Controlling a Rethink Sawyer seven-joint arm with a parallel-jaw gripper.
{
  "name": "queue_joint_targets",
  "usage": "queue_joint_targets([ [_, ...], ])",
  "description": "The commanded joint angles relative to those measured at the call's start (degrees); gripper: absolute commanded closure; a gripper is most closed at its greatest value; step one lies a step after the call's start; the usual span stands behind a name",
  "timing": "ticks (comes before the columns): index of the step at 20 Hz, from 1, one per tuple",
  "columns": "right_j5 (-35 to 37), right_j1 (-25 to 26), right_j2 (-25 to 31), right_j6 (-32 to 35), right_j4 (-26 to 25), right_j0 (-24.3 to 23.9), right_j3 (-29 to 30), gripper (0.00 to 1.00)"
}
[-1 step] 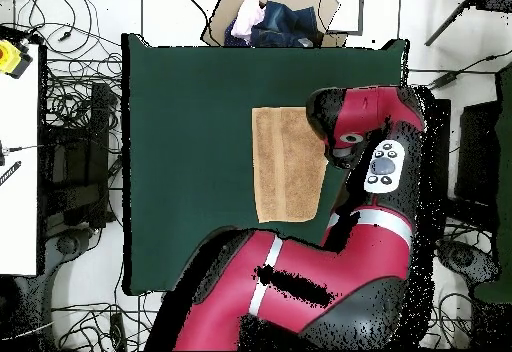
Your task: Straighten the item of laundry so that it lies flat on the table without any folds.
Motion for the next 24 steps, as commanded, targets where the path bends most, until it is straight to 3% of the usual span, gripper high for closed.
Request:
queue_joint_targets([
  [1,1.52,0.81,3.31,-9.83,-2.63,0.39,-0.59,0.00],
  [5,-3.91,1.54,5.52,-5.65,-0.56,-1.14,-1.47,0.00],
  [10,-21.98,-0.62,10.16,2.89,4.21,-4.18,3.32,0.00],
  [19,-35.76,-2.51,12.32,4.50,7.64,-4.93,9.64,0.00],
  [24,-38.80,-3.25,13.23,3.96,9.28,-5.22,11.89,0.00],
])
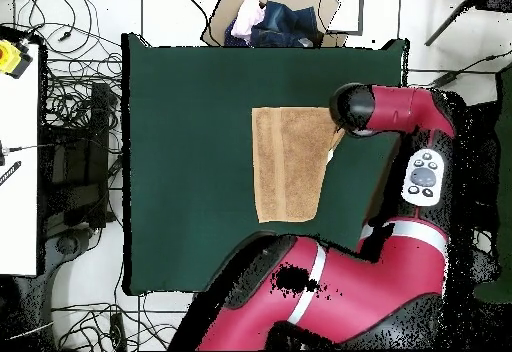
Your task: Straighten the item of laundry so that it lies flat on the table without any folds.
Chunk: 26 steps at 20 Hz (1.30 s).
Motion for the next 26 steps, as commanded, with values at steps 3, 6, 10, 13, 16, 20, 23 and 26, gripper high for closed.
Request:
queue_joint_targets([
  [3,-3.19,-0.64,8.20,4.05,4.31,0.20,11.15,0.00],
  [6,-2.48,-0.68,8.20,3.35,4.51,0.32,11.23,0.00],
  [10,-2.14,-0.94,9.40,2.20,5.65,-0.25,12.31,0.00],
  [13,-1.72,-1.10,10.23,2.63,7.11,-0.77,13.16,0.00],
  [16,-2.77,-1.28,11.66,3.30,8.90,-1.72,14.61,0.00],
  [20,-5.50,-1.51,13.65,5.25,11.19,-3.12,16.68,0.00],
  [23,-8.53,-1.86,14.90,7.16,12.74,-4.05,18.69,0.00],
  [26,-8.39,-1.87,14.92,8.22,14.06,-4.31,19.51,0.00],
])
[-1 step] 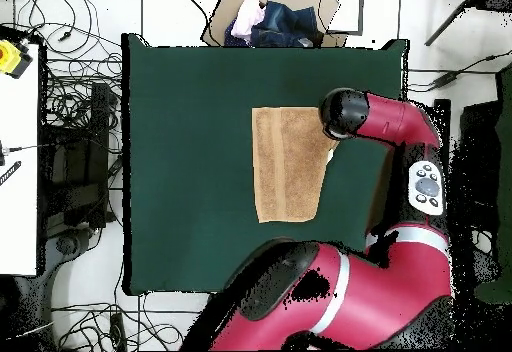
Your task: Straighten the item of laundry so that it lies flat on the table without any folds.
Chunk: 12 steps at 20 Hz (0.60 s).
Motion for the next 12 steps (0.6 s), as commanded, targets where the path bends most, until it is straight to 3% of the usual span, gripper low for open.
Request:
queue_joint_targets([
  [1,-3.95,0.43,7.38,8.49,4.38,-1.41,10.49,0.00],
  [6,4.26,1.90,3.37,10.12,5.95,0.28,8.60,0.00],
  [12,14.02,5.59,-3.38,10.87,4.16,4.22,2.35,0.00],
])
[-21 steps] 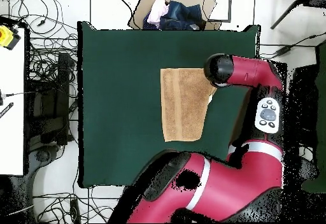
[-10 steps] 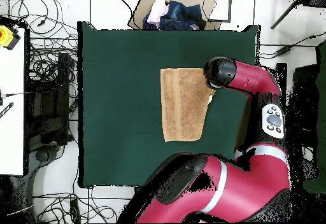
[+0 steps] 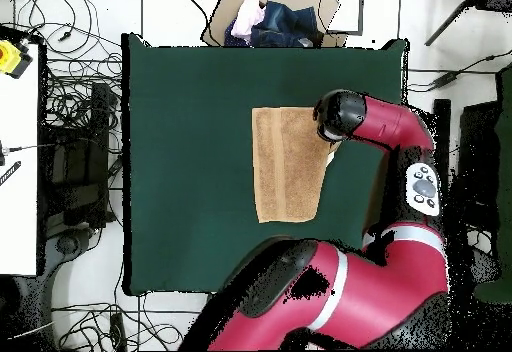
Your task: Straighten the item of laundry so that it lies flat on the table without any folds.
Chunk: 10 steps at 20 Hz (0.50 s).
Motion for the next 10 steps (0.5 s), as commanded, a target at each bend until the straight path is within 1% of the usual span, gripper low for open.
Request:
queue_joint_targets([
  [1,13.30,5.11,-3.16,10.69,0.35,3.73,0.85,0.00],
  [5,19.47,6.62,-5.21,9.38,-0.81,4.93,-2.21,0.00],
  [10,21.09,7.50,-6.19,9.14,-1.37,5.51,-3.62,0.00],
])
